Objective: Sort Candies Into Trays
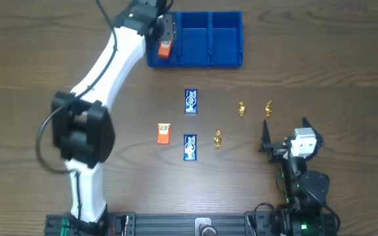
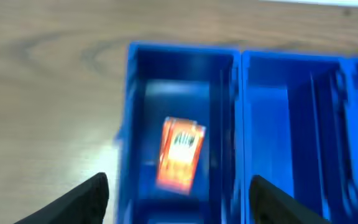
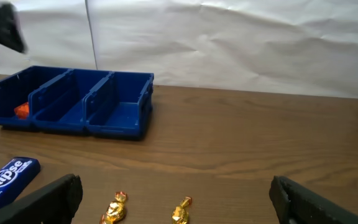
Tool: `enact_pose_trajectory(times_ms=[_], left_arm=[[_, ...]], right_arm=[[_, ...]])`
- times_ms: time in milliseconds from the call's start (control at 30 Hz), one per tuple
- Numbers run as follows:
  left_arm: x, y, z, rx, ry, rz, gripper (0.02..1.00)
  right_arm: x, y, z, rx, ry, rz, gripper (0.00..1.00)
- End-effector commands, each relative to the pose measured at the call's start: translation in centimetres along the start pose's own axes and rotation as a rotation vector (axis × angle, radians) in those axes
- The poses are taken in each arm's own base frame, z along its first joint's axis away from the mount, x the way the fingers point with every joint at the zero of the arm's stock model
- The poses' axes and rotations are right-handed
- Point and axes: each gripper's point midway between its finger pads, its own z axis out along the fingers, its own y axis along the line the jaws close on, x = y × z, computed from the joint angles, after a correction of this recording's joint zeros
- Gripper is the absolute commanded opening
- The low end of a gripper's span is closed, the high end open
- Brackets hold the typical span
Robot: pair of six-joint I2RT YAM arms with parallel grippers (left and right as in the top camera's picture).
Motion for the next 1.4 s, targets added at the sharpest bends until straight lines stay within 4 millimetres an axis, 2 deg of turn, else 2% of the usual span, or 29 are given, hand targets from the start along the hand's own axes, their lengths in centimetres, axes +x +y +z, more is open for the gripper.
enact_pose_trajectory(times_ms=[33, 100, 133, 167, 267, 300, 400, 467, 633, 700, 767, 933, 967, 1200, 1267, 1333, 1400], left_arm=[[3.3, 0.4, -9.0, 0.044, -0.051, 0.002, 0.888], [8.1, 0.1, -10.6, 0.06, 0.004, 0.049, 0.996], [10.8, -0.2, -11.0, 0.069, 0.034, 0.064, 1.0], [14.2, -0.6, -11.1, 0.071, 0.08, 0.072, 1.0], [21.3, -0.4, -9.9, 0.018, 0.189, 0.049, 1.0], [24.3, 0.0, -8.5, 0.0, 0.233, 0.038, 1.0], [27.7, 1.3, -7.1, -0.029, 0.302, -0.001, 0.972], [28.9, 1.8, -6.6, -0.052, 0.334, -0.005, 0.934], [29.9, 1.4, -4.9, -0.05, 0.364, -0.003, 0.908], [30.5, 1.3, -4.5, -0.047, 0.385, -0.003, 0.869], [30.9, 1.3, -4.2, -0.05, 0.397, -0.004, 0.803], [30.8, 1.2, -4.0, -0.047, 0.392, -0.005, 0.5], [30.9, 1.3, -4.0, -0.048, 0.394, -0.005, 0.465], [31.0, 1.1, -3.8, -0.053, 0.395, -0.021, 0.378], [29.7, 0.6, -3.9, -0.053, 0.362, -0.018, 0.371], [26.5, -0.2, -4.7, -0.061, 0.282, -0.015, 0.369], [20.1, -1.0, -6.8, -0.096, 0.131, 0.001, 0.367]], right_arm=[[0.2, -0.1, 0.0, 0.006, 0.002, -0.015, 0.998], [0.2, -0.1, 0.0, 0.006, 0.002, -0.015, 0.998], [0.2, -0.1, 0.0, 0.006, 0.002, -0.015, 0.998], [0.2, -0.1, 0.0, 0.006, 0.002, -0.015, 0.998], [0.2, -0.1, 0.0, 0.006, 0.002, -0.015, 0.998], [0.2, -0.1, 0.0, 0.006, 0.002, -0.015, 0.998], [0.2, -0.1, 0.0, 0.006, 0.002, -0.015, 0.998], [0.2, -0.1, 0.0, 0.006, 0.002, -0.015, 0.998], [0.2, -0.1, 0.0, 0.006, 0.002, -0.015, 0.998], [0.2, -0.1, 0.0, 0.006, 0.002, -0.015, 0.998], [0.2, -0.1, 0.0, 0.006, 0.002, -0.015, 0.998], [0.2, -0.1, 0.0, 0.006, 0.002, -0.015, 0.998], [0.2, -0.1, 0.0, 0.006, 0.002, -0.015, 0.998], [0.2, -0.1, 0.0, 0.006, 0.002, -0.015, 0.998], [0.2, -0.1, 0.0, 0.006, 0.002, -0.015, 0.998], [0.2, -0.1, 0.0, 0.006, 0.002, -0.015, 0.998], [0.2, -0.1, 0.0, 0.006, 0.002, -0.015, 0.998]])
